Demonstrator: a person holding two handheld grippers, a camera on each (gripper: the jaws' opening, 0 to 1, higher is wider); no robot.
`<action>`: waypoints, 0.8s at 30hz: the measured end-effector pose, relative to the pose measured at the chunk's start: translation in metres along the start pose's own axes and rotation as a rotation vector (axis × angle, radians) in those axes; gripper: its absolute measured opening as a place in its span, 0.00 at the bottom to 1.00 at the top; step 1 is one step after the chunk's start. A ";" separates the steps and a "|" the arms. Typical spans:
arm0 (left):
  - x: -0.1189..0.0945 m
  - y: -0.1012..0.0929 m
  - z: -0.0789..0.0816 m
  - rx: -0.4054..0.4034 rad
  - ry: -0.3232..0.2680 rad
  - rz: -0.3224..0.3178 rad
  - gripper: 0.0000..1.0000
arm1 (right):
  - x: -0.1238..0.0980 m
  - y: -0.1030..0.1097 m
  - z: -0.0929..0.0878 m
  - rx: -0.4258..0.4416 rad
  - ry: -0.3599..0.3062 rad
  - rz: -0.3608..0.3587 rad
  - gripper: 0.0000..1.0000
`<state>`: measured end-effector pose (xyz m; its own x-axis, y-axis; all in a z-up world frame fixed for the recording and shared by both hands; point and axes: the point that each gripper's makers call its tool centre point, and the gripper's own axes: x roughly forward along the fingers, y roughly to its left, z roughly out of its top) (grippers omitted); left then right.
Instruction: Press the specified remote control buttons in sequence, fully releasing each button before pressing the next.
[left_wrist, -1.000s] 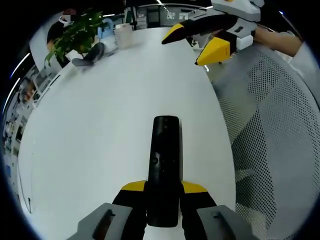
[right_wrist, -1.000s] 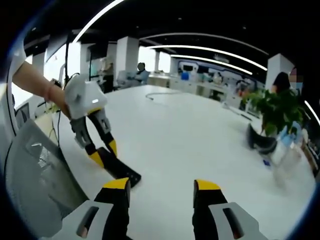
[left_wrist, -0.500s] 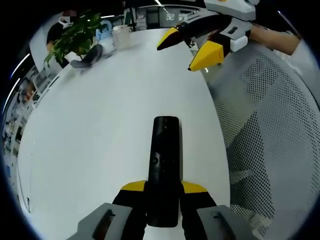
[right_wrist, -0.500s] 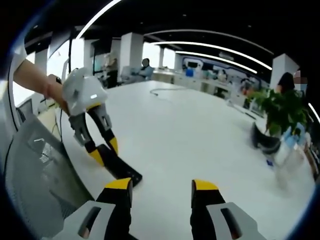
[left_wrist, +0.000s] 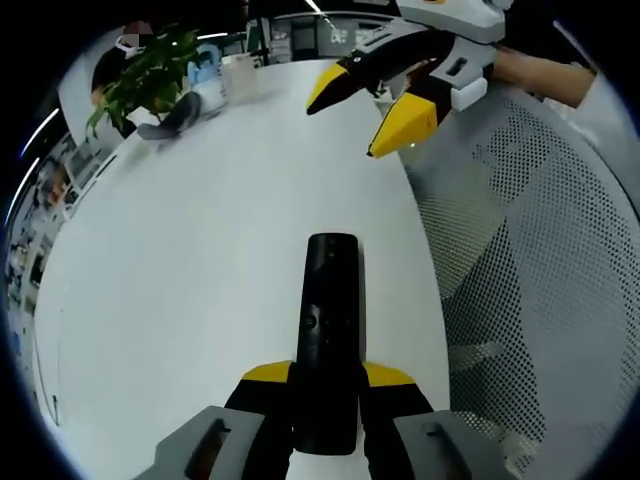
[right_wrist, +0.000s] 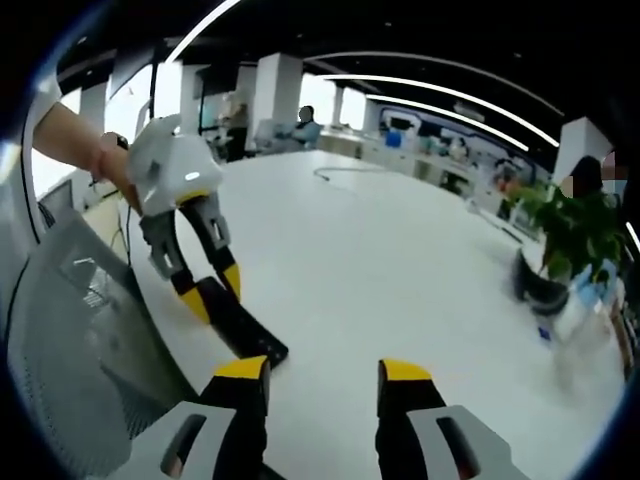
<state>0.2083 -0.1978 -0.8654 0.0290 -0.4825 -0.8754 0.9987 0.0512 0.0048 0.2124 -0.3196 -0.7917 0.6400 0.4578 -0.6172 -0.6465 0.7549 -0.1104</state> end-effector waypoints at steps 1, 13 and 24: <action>0.000 0.000 0.000 0.000 -0.001 0.000 0.24 | 0.000 0.000 0.000 0.000 0.000 0.000 0.39; 0.000 -0.012 0.001 -0.006 -0.020 0.002 0.24 | 0.000 0.003 -0.001 -0.024 0.010 0.012 0.34; 0.001 -0.022 0.003 -0.011 -0.046 0.001 0.24 | 0.002 0.010 -0.004 -0.056 0.033 0.042 0.28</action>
<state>0.1867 -0.2017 -0.8648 0.0322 -0.5222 -0.8522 0.9981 0.0613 0.0002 0.2056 -0.3125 -0.7970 0.5982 0.4720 -0.6476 -0.6954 0.7074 -0.1268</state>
